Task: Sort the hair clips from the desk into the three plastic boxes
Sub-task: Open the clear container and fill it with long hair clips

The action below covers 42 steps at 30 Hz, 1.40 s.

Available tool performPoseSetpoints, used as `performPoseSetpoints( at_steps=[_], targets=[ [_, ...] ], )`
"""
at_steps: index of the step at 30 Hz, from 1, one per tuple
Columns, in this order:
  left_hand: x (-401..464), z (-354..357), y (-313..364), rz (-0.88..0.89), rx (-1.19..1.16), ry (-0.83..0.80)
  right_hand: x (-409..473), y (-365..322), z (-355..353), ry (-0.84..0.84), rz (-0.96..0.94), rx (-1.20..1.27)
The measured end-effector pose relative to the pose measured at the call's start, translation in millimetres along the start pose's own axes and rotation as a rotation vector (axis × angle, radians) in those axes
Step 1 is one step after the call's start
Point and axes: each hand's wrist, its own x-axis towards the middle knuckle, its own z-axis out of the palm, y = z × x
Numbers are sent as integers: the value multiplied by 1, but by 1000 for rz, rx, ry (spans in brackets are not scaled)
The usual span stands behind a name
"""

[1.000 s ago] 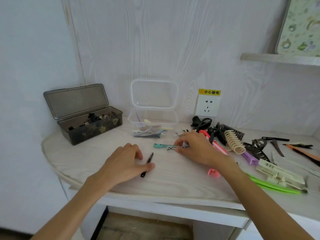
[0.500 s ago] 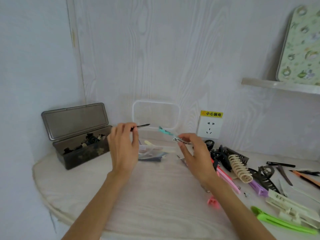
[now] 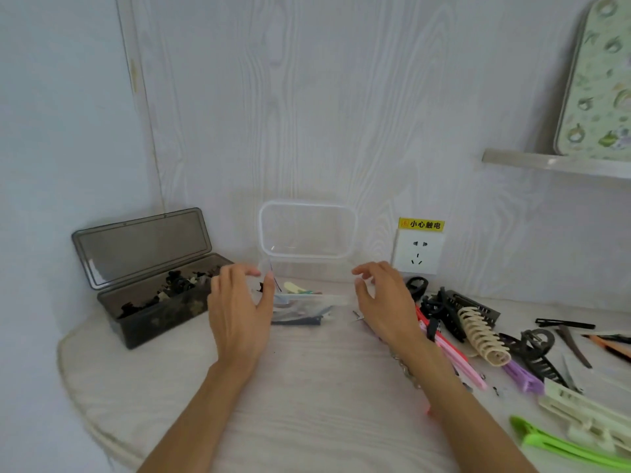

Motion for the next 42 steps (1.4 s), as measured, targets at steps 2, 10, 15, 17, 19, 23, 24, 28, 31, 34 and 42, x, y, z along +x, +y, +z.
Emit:
performPoseSetpoints(
  at_steps=[2, 10, 15, 17, 19, 23, 24, 28, 31, 34, 42],
  targets=[
    [-3, 1, -3, 35, 47, -47, -1, 0, 2, -96, 85, 101],
    [-10, -8, 5, 175, 233, -39, 17, -9, 6, -154, 167, 186],
    [-11, -12, 9, 125, 264, -31, 6, -2, -47, -220, 74, 113],
    [-16, -17, 24, 132, 189, -7, -5, 7, -81, -331, 68, 93],
    [-25, -23, 48, 230, 44, -75, -21, 15, -113, -461, 56, 52],
    [-66, -25, 97, 400, -133, -626, -57, 26, -165, -694, 60, -140],
    [-76, -21, 105, 444, -141, -723, -63, 30, -174, -725, 70, -175],
    [-108, 1, 125, 610, -59, -881, -84, 50, -195, -806, 153, -399],
    [-112, 7, 125, 640, -42, -784, -101, 55, -197, -737, 150, -512],
    [-104, 4, 121, 617, 13, -685, -111, 60, -192, -581, 138, -556],
    [-98, 16, 131, 767, 152, -680, -109, 57, -136, -216, 114, -567]
  ],
)
